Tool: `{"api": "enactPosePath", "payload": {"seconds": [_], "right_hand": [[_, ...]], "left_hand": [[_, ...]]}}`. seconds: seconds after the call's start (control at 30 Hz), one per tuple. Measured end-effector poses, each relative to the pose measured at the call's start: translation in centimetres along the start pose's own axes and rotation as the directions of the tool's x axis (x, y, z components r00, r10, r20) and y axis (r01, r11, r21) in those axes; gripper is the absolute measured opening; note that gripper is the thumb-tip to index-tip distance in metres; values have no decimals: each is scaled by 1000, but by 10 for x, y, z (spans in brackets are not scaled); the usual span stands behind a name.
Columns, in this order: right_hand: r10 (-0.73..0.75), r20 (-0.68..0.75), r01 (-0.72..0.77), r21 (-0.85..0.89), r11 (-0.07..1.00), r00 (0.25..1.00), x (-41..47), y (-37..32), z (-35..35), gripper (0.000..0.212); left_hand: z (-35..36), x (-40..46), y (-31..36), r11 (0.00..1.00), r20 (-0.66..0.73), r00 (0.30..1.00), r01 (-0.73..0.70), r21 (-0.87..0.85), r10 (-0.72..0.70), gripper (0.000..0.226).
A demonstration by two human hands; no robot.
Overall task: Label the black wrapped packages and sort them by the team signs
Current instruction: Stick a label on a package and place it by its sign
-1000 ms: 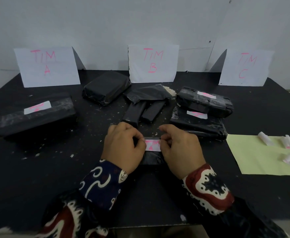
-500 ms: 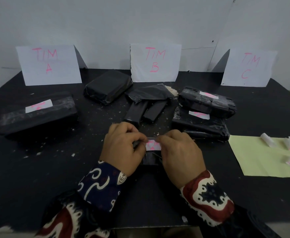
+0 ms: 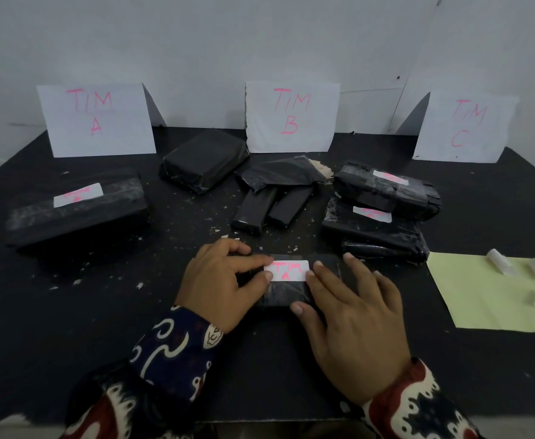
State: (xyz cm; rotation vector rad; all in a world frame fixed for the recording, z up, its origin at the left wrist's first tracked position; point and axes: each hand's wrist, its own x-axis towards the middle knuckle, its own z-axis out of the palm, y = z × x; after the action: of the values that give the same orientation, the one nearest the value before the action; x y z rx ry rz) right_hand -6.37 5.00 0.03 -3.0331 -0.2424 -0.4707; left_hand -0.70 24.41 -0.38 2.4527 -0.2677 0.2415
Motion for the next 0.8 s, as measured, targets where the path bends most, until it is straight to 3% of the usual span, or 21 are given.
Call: {"api": "enactPosePath", "payload": {"seconds": [0.17,0.37,0.53,0.67,0.73,0.8], "right_hand": [[58,-79,-52,71,996,995,3,-12,-5,56],[50,69,-50,-1,999,996,12,-19,8,77],[113,62,-114,16,993,992,6,-8,10,72],[145,15,-144,244,959,989,0,-2,14,69],[138,0,-133,282,950,990,-2,2,16,67],[116,6,-114,230,966,993,-3,3,17,64]], "left_hand": [[-1,-2,2,999,27,999,28,-17,-27,37],[-2,-2,0,998,29,999,37,-42,-36,28],[-1,-4,0,1000,21,1000,4,-4,-4,36],[0,-10,3,973,-56,973,-221,71,225,51],[4,-13,7,909,20,928,-370,192,373,52],[10,-16,8,844,141,895,-447,297,424,55]]}}
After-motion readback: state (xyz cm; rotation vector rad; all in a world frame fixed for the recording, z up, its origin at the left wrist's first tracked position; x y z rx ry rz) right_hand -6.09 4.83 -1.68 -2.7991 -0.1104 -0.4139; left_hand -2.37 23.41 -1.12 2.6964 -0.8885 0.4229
